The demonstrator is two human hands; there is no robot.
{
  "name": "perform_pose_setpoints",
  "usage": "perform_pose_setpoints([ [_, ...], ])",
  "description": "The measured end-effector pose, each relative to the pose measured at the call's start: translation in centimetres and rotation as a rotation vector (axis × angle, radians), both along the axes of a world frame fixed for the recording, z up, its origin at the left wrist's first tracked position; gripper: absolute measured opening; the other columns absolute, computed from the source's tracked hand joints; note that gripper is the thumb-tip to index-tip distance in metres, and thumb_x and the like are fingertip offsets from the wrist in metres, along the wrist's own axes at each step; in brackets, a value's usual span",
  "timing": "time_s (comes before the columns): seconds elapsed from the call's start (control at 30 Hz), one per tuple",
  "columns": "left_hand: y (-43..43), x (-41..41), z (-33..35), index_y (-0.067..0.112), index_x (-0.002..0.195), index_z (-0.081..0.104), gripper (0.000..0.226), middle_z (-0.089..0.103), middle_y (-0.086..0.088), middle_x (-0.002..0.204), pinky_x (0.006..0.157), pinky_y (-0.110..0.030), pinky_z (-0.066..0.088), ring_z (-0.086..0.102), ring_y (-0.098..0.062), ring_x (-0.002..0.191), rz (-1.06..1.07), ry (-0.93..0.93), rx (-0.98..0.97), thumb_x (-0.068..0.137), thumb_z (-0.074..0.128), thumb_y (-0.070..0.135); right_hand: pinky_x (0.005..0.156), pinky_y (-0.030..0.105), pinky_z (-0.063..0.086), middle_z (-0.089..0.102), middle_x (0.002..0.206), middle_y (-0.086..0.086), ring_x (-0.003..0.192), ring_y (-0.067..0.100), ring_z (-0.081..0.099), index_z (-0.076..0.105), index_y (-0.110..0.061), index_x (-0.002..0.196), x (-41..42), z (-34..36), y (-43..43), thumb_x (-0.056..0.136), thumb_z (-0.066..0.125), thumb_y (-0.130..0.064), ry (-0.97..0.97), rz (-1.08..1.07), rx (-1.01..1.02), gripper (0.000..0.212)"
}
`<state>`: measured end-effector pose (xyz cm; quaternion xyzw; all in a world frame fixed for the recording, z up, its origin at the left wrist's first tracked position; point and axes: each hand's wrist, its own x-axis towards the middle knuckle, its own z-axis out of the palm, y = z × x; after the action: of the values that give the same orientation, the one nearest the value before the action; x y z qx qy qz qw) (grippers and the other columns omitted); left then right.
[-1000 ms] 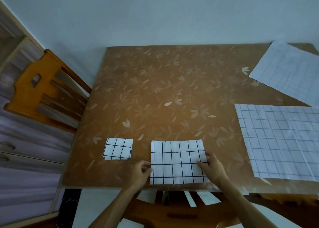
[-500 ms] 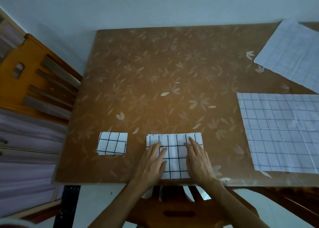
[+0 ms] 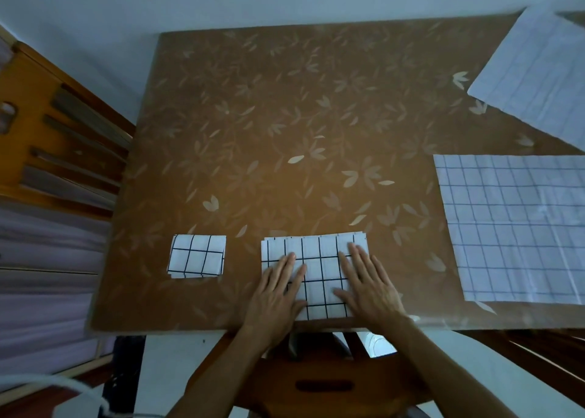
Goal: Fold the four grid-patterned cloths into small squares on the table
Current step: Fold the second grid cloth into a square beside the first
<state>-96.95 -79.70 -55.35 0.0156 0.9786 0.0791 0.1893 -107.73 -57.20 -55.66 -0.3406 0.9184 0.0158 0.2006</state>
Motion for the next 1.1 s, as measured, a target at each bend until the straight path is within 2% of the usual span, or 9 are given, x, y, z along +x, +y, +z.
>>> perform_pose_setpoints([
  [0.2,0.2,-0.2,0.3,0.020,0.159,-0.006,0.071,-0.021,-0.012,0.164,0.122,-0.047,-0.002,-0.020,-0.030,0.151,-0.024,-0.003,0.000,0.100,0.016,0.055,0.124,0.043,0.011,0.004,0.166,0.014,0.153,0.032,0.012,0.009,-0.010,0.158,-1.1,1.3,1.5,0.096,0.025,-0.069,-0.074,-0.133,-0.015,0.087],
  [0.27,0.2,-0.4,0.6,0.020,0.159,-0.006,0.071,-0.022,-0.011,0.164,0.123,-0.047,-0.002,-0.021,-0.029,0.151,-0.048,0.011,0.001,0.099,0.014,0.053,0.117,0.042,0.031,0.020,0.162,0.016,0.147,0.035,0.027,0.014,-0.011,0.157,-0.9,2.9,0.5,0.095,0.050,-0.058,-0.125,-0.276,-0.060,0.085],
  [0.33,0.2,-0.7,0.7,0.021,0.158,-0.008,0.071,-0.024,-0.010,0.163,0.123,-0.047,-0.003,-0.022,-0.028,0.151,-0.053,-0.009,0.010,0.099,0.017,0.053,0.091,0.038,0.050,0.043,0.140,0.016,0.125,0.034,0.052,0.029,-0.009,0.146,-0.7,4.8,-0.6,0.096,0.055,-0.049,-0.145,-0.524,-0.109,0.069],
  [0.4,0.2,-0.9,0.8,0.021,0.159,-0.003,0.072,-0.018,-0.010,0.165,0.124,-0.048,0.002,-0.018,-0.029,0.152,-0.048,-0.003,0.022,0.099,0.020,0.052,0.079,0.038,0.048,0.051,0.128,0.020,0.112,0.037,0.060,0.037,-0.003,0.133,-0.8,5.8,-1.2,0.098,0.051,-0.049,-0.278,-0.808,-0.114,0.060],
  [0.53,0.3,-1.2,1.3,0.019,0.159,0.002,0.070,-0.014,-0.010,0.166,0.125,-0.049,0.007,-0.015,-0.029,0.152,-0.067,0.000,0.025,0.102,0.029,0.048,0.084,0.041,0.051,0.061,0.117,0.019,0.106,0.036,0.062,0.043,0.000,0.124,-0.9,5.0,-0.1,0.091,0.059,-0.042,-0.455,-1.009,-0.086,0.056],
  [0.7,1.2,-1.7,1.9,0.017,0.157,0.020,0.076,0.002,-0.014,0.167,0.124,-0.049,0.008,-0.001,-0.031,0.154,-0.052,0.016,0.000,0.096,0.059,0.038,0.041,0.020,0.038,0.073,0.084,0.008,0.045,0.010,0.046,0.066,-0.004,0.093,-1.6,5.6,1.6,0.090,0.069,-0.029,-0.761,-1.112,-0.259,0.025],
  [0.83,1.7,-1.9,2.2,0.017,0.154,0.028,0.069,0.014,-0.014,0.166,0.122,-0.044,0.009,0.007,-0.029,0.154,-0.057,0.099,0.043,0.094,0.063,0.021,0.038,0.018,0.026,0.058,0.063,0.006,0.040,0.011,0.034,0.061,-0.004,0.069,-2.0,6.7,1.4,0.090,0.069,-0.021,-0.883,-1.123,-0.273,0.028],
  [0.97,2.8,-1.9,4.1,0.025,0.146,0.038,0.053,0.038,-0.003,0.148,0.104,-0.030,0.043,0.040,-0.017,0.131,0.009,0.144,0.228,0.100,0.042,0.051,0.039,0.020,0.025,0.052,0.060,0.005,0.043,0.011,0.036,0.062,-0.006,0.073,-2.0,7.3,0.7,0.092,0.066,-0.019,-0.901,-1.128,-0.351,0.022],
  [1.1,4.7,-1.7,5.2,0.026,0.144,0.037,0.066,0.041,-0.002,0.137,0.096,-0.030,0.046,0.047,-0.017,0.121,-0.028,0.095,0.246,0.091,0.051,0.063,0.041,0.021,0.028,0.054,0.062,0.005,0.045,0.011,0.042,0.064,-0.009,0.077,-2.0,7.6,-0.1,0.093,0.064,-0.021,-0.930,-1.168,-0.617,0.020],
])
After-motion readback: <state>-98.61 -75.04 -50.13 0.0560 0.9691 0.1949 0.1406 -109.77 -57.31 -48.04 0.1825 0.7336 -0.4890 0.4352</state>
